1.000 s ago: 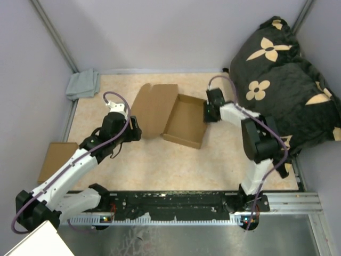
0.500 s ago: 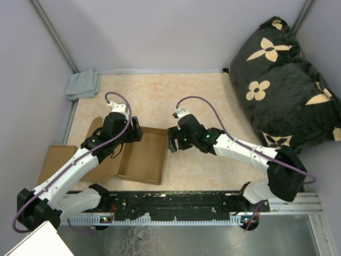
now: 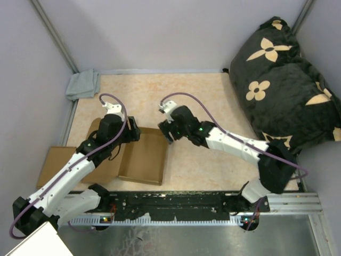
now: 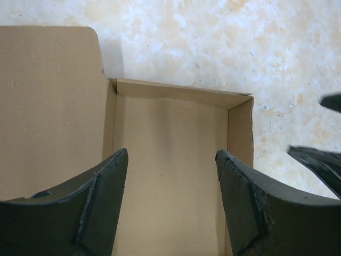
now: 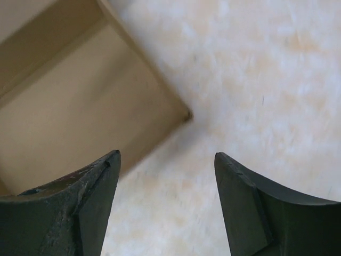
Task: Fold the paper box
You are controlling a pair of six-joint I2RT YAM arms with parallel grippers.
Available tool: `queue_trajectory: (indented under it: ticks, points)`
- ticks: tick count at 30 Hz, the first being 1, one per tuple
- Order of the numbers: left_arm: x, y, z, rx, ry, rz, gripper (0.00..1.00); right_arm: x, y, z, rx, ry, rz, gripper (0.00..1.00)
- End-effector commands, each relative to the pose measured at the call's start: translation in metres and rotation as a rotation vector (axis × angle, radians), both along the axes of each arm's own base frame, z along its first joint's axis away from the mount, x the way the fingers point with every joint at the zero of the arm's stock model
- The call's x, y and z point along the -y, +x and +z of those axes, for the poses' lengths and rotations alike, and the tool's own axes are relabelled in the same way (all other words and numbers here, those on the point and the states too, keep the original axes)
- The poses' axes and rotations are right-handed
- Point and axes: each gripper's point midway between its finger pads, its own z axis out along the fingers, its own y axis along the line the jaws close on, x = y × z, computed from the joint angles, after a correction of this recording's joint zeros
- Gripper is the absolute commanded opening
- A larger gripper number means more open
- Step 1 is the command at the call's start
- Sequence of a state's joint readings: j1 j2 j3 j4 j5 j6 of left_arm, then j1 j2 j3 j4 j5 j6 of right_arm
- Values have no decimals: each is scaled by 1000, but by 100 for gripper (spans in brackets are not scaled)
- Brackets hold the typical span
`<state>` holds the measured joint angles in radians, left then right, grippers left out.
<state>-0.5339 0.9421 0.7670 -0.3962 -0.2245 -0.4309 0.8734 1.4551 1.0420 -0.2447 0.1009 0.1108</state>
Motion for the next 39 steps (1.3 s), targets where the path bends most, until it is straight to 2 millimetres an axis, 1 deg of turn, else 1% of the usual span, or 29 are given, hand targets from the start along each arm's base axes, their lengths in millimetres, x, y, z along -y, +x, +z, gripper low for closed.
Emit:
queue_trajectory:
  ticks: [1,2,4,6,10,13,17,20,21,22,23,25,26,27,29,32,33,35,37,38,39]
  points:
    - [-9,-1,7,41,-14,48,73,-57,56,35,197,-18,201,71]
    - [-10,-1,7,42,-14,52,74,-65,66,15,162,-50,220,71]
    - [-12,-2,6,42,-14,64,74,-79,81,6,142,-61,244,71]
    - [-14,-2,4,42,-11,76,74,-91,91,-8,118,-65,270,71]
    - [-17,-2,3,41,-5,91,74,-108,95,-33,54,-73,323,71]
    - [-19,-2,2,40,-7,107,74,-111,91,-45,18,-67,334,71]
    - [-18,-1,2,45,-12,101,74,-108,86,-57,-4,-64,331,71]
    - [-15,-1,-2,33,-11,90,74,-104,86,-67,-32,-87,303,68]
    - [-14,0,-4,29,-11,89,74,-100,89,-71,-39,-102,275,67]
    - [-14,0,-5,24,-9,87,74,-96,92,-74,-49,-113,237,64]
    - [-13,0,-8,17,-7,87,74,-90,95,-78,-61,-122,198,57]
    - [-12,1,-12,3,-3,85,74,-78,99,-85,-102,-128,127,38]
    - [-11,1,-14,-4,-1,81,74,-69,101,-88,-124,-125,91,32]
    - [-10,2,-14,-8,-3,77,74,-59,102,-92,-148,-120,50,29]
    - [-8,3,-17,-15,-2,73,74,-35,103,-96,-183,-113,-41,27]
    - [-6,5,-18,-17,-1,71,74,5,95,-101,-226,-105,-188,27]
    - [-6,6,-19,-19,1,71,74,18,88,-102,-244,-108,-233,26]
    - [-4,9,-19,-16,0,70,74,42,67,-105,-275,-105,-311,27]
    - [-1,14,-21,-18,-1,71,74,47,38,-103,-327,-9,-356,28]
    - [1,17,-22,-19,-2,70,74,51,16,-108,-360,30,-367,32]
    - [4,21,-21,-16,-8,67,74,45,1,-99,-356,88,-362,34]
